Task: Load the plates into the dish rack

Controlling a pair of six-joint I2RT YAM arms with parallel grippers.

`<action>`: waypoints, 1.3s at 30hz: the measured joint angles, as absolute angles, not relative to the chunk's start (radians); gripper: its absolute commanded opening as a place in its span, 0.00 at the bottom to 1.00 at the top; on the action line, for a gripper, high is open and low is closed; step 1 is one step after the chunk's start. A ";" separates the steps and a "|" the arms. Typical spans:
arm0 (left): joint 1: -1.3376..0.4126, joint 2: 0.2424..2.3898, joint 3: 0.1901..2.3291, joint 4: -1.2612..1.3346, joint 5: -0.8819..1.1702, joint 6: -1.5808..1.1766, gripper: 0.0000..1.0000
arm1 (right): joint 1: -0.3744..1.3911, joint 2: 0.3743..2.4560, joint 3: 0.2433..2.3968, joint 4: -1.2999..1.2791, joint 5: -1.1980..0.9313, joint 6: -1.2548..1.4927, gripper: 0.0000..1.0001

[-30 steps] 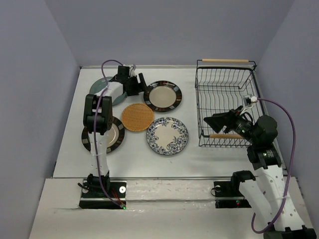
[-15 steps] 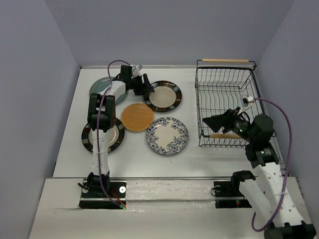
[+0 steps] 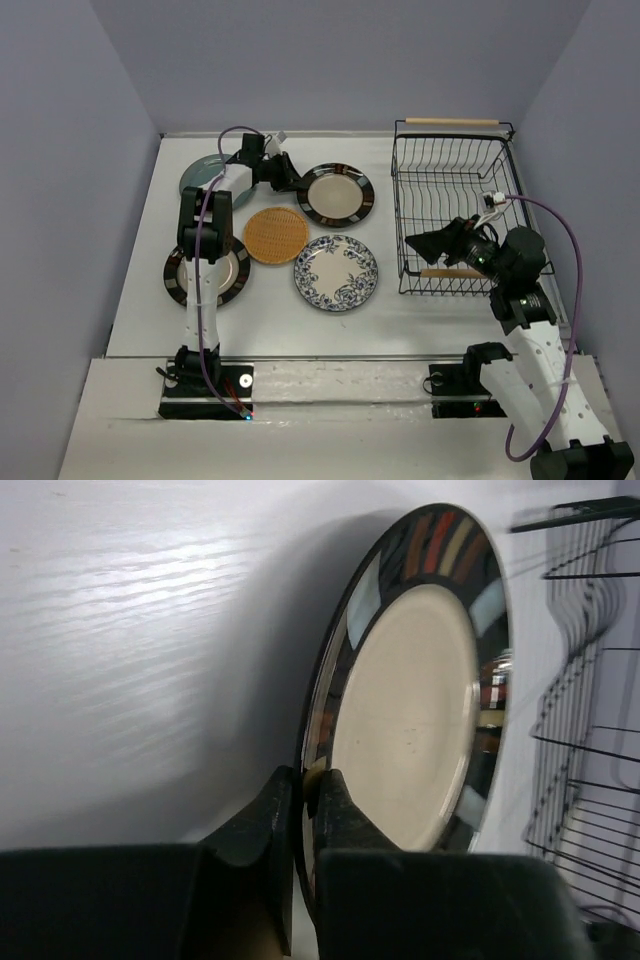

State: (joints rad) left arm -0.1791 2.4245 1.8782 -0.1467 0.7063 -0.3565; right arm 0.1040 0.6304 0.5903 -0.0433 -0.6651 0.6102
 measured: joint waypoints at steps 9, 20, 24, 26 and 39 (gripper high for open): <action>-0.175 2.372 1.765 0.011 0.799 -0.524 0.06 | 0.104 0.651 0.591 -0.034 -0.666 0.611 0.88; -0.164 2.212 1.579 0.176 0.717 -0.665 0.06 | 0.115 0.813 0.621 0.063 -0.693 0.664 0.84; -0.146 2.182 1.577 0.204 0.707 -0.703 0.06 | 0.155 0.884 0.661 0.090 -0.676 0.672 0.85; -0.139 2.165 1.577 0.219 0.705 -0.720 0.06 | 0.189 0.933 0.694 0.098 -0.654 0.670 0.86; -0.096 1.883 1.513 0.271 0.720 -0.804 0.06 | 0.271 1.171 0.896 0.101 -0.516 0.616 0.97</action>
